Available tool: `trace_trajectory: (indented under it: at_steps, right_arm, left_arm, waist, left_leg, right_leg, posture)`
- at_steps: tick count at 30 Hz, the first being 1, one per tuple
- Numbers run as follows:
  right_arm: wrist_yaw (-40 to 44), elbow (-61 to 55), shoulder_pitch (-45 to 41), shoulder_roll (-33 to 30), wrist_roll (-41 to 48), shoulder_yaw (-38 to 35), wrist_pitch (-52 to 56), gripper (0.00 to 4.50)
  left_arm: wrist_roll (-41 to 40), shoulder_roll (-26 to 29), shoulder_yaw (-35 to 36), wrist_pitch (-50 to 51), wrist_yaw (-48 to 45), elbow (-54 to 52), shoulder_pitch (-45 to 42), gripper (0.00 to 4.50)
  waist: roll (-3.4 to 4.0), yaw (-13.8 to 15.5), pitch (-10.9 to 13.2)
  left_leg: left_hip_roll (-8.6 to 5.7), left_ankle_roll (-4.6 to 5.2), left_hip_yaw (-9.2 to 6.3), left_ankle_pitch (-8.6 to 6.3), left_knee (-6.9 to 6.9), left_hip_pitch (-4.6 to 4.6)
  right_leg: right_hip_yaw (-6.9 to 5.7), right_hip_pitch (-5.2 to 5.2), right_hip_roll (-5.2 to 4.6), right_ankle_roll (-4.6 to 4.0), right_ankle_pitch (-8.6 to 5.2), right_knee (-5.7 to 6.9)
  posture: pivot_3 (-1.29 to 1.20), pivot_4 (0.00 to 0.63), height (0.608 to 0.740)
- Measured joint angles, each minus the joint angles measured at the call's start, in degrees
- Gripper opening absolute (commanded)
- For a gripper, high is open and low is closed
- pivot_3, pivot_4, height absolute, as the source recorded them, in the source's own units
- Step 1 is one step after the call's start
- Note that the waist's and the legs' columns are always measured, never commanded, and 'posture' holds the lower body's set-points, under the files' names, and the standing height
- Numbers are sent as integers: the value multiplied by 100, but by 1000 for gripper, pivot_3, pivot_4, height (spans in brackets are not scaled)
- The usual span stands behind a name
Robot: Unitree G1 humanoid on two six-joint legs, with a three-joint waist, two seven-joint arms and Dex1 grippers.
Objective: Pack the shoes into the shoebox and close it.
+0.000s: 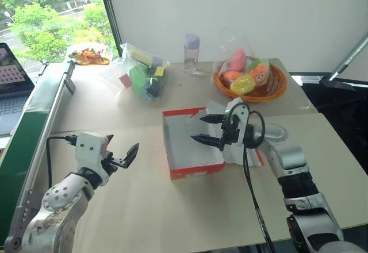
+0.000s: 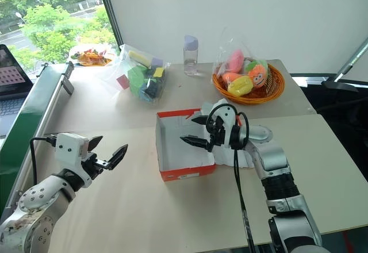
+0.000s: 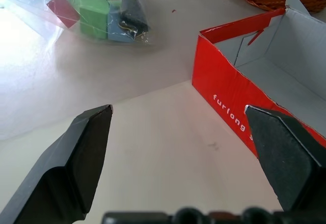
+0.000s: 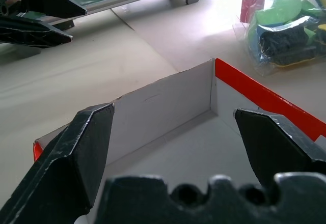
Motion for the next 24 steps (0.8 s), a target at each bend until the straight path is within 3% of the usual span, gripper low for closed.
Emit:
trace_trajectory:
  at_steps: [14, 24]
  right_arm:
    - [-149, 684, -645, 613, -25, 41, -213, 4500]
    - [-2, 1009, -1195, 1288, -23, 264, -455, 4500]
  left_arm:
    - [314, -261, 1613, -3, 1274, 526, -520, 4441]
    - [268, -326, 1785, -2, 1350, 520, -273, 4441]
  waist:
    - [-4, -13, 2]
    - [-4, -6, 2]
  left_leg:
    - [1, 0, -2, 0, 0, -1]
    - [3, -2, -4, -1, 0, -2]
  right_leg:
    - [-2, 0, 1, 0, 2, 2]
    - [-9, 0, -2, -2, 2, 2]
  posture:
    - [0, 150, 740]
    - [0, 150, 740]
